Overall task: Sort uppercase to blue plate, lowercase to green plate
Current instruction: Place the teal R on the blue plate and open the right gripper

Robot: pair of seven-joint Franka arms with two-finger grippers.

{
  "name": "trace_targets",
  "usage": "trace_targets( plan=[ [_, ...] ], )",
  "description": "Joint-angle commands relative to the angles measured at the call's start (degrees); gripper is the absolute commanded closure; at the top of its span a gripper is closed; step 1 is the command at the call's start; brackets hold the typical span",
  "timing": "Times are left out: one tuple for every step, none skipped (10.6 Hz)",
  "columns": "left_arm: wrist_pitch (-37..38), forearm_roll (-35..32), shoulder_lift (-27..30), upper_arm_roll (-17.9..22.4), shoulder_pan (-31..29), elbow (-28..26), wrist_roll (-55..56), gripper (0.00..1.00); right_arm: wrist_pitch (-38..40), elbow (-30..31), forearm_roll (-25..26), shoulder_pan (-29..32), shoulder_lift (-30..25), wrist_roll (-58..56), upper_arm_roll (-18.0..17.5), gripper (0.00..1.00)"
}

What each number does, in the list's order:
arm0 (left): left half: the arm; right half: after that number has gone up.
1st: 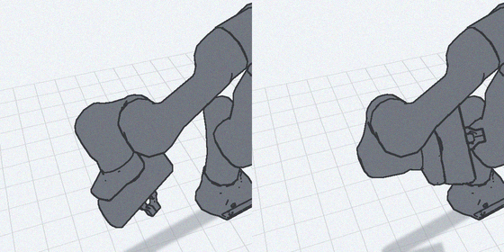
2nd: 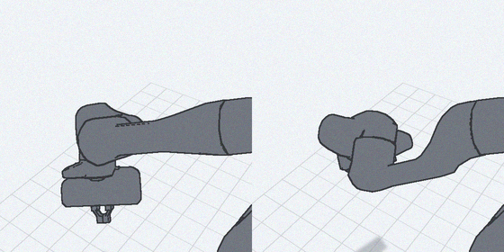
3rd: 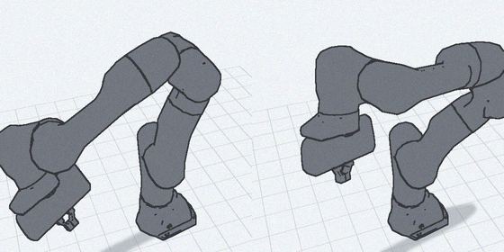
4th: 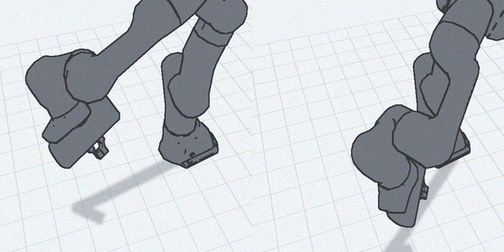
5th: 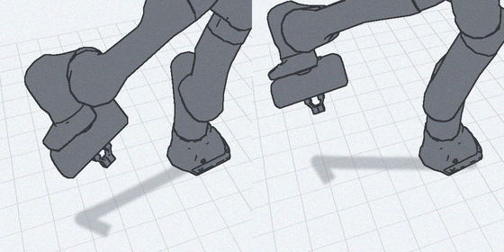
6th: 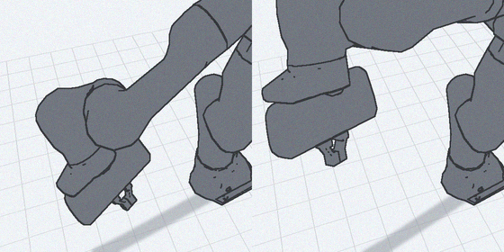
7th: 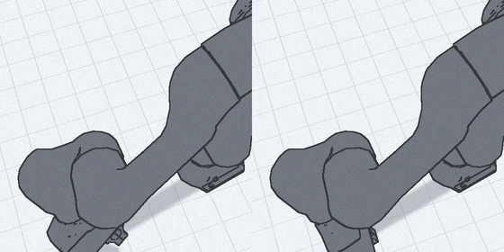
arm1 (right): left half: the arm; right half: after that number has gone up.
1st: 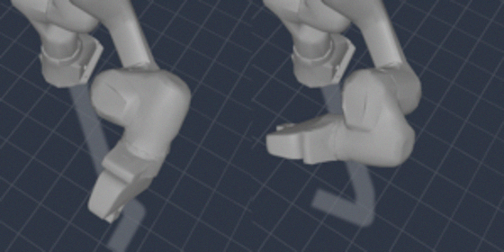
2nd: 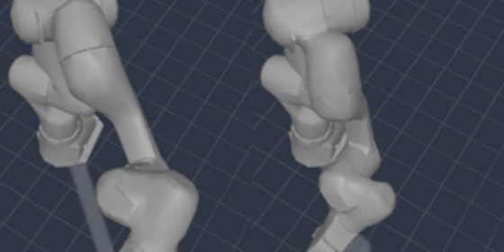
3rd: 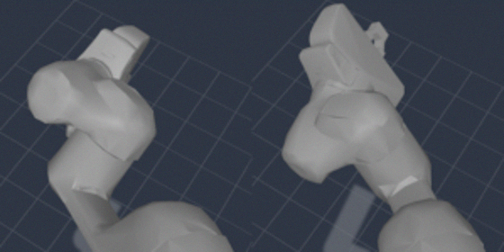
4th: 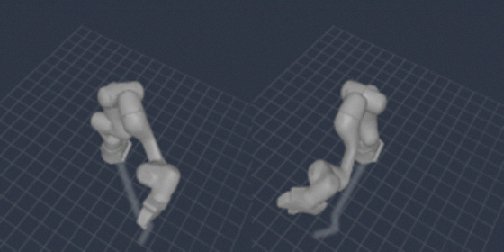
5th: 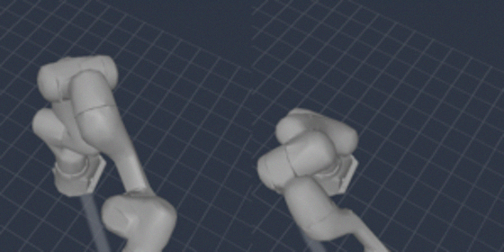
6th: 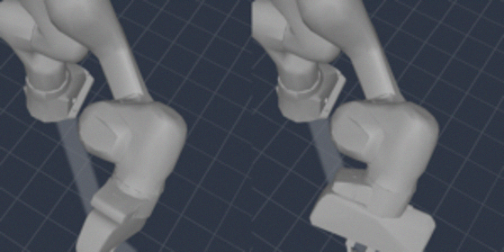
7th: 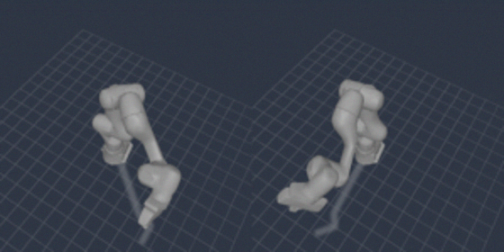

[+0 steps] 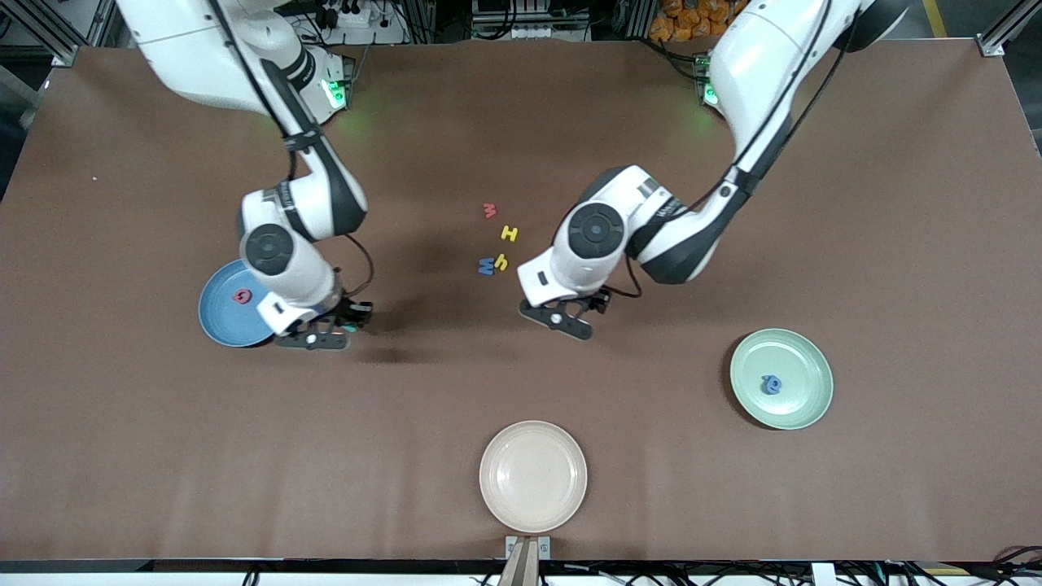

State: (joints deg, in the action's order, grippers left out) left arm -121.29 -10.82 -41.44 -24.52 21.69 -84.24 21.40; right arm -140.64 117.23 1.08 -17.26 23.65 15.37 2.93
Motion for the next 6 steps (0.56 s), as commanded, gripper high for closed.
trace_targets(
  plan=[
    [-3.3, -2.9, -2.7, 0.3, 3.2, 0.3, 0.8, 0.02, 1.9, 4.5, 0.6, 3.3, -6.0, -11.5, 2.0, 0.65],
    [-3.7, -3.5, -3.6, 0.8, 5.4, 0.3, 1.0, 0.02, 3.2, 4.6, 0.6, 4.3, -6.8, -16.6, 4.3, 0.65],
    [-4.3, -3.9, -4.3, 1.1, 7.0, 0.3, 2.2, 0.02, 4.1, 4.9, 0.6, 6.2, -6.9, -20.6, 5.1, 0.65],
    [-5.4, -5.3, -5.0, 1.1, 7.9, 0.2, 3.2, 0.03, 3.8, 6.9, 0.6, 7.8, -7.7, -22.4, 5.2, 0.65],
    [-5.6, -6.8, -5.3, 1.1, 8.5, 0.0, 3.9, 0.05, 3.6, 9.4, 0.6, 8.5, -8.7, -22.5, 5.2, 0.65],
    [-5.6, -6.9, -5.5, 1.1, 9.6, -0.2, 4.0, 0.06, 3.4, 11.2, 0.6, 8.6, -9.1, -22.5, 5.2, 0.64]
  ],
)
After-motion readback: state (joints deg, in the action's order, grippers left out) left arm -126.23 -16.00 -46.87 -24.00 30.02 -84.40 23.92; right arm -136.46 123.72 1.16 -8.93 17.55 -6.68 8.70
